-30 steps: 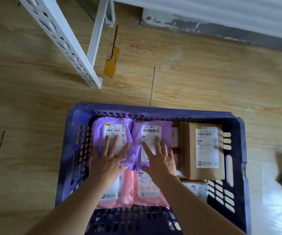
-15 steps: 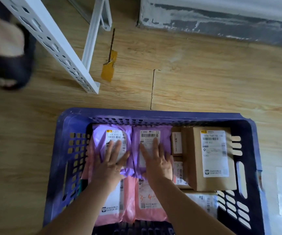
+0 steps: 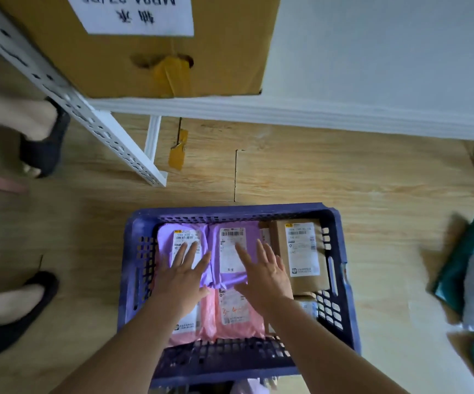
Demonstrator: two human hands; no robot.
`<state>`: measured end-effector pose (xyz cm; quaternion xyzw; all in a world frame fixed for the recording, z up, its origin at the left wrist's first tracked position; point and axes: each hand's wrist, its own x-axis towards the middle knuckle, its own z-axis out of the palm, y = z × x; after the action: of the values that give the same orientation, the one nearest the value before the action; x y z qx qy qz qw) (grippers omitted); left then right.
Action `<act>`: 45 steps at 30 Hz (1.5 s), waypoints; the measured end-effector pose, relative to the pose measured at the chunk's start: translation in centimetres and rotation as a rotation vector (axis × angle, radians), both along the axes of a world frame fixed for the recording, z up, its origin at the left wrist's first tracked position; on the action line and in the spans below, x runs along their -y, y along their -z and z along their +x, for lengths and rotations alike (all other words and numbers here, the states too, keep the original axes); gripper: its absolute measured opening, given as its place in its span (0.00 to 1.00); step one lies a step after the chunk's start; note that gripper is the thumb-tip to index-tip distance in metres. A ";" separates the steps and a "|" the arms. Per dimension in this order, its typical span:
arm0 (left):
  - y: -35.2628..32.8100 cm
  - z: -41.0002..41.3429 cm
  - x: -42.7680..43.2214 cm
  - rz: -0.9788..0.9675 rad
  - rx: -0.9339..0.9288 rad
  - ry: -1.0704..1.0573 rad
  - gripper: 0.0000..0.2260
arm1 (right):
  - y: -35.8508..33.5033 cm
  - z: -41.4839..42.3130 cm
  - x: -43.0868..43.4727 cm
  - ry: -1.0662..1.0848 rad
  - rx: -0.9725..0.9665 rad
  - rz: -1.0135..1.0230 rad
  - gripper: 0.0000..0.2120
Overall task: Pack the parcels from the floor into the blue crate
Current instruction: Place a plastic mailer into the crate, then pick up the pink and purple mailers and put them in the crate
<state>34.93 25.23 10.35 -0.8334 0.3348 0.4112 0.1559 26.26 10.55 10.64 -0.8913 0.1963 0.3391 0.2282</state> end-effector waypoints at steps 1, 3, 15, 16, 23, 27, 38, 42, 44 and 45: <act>-1.8 0.0 0.4 -0.009 0.008 0.007 0.33 | -1.7 -0.2 0.5 0.019 0.019 0.002 0.38; -5.2 0.0 1.5 -0.044 0.021 0.007 0.32 | -5.1 -0.7 1.7 0.058 0.056 0.001 0.36; -28.9 -1.8 10.8 -0.441 0.131 0.171 0.27 | -29.4 -4.2 8.2 0.200 0.320 -0.175 0.28; -31.0 -2.2 11.2 -0.457 0.122 0.177 0.27 | -31.5 -5.0 8.4 0.225 0.323 -0.175 0.28; -43.7 -5.5 12.2 -0.543 0.170 0.345 0.26 | -44.7 -11.8 7.7 0.323 0.357 -0.257 0.27; -48.7 -9.0 13.3 -0.592 0.155 0.454 0.26 | -50.3 -16.4 6.9 0.376 0.378 -0.334 0.27; -56.4 -21.6 18.9 -0.801 0.066 0.626 0.23 | -58.0 -31.2 7.8 0.632 0.459 -0.470 0.26; -57.3 -27.2 21.9 -0.832 0.028 0.655 0.22 | -58.2 -38.3 9.4 0.758 0.432 -0.485 0.26; -57.3 -30.4 23.9 -0.831 0.017 0.667 0.21 | -57.7 -41.7 10.7 0.817 0.424 -0.489 0.25; -57.2 -32.2 24.9 -0.830 0.010 0.671 0.21 | -57.4 -43.4 11.4 0.842 0.418 -0.485 0.25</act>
<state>2.72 0.30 67.59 -0.6740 0.7167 0.1679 -0.0622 -17.16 -0.87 68.01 -0.8110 0.5605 -0.0221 0.1662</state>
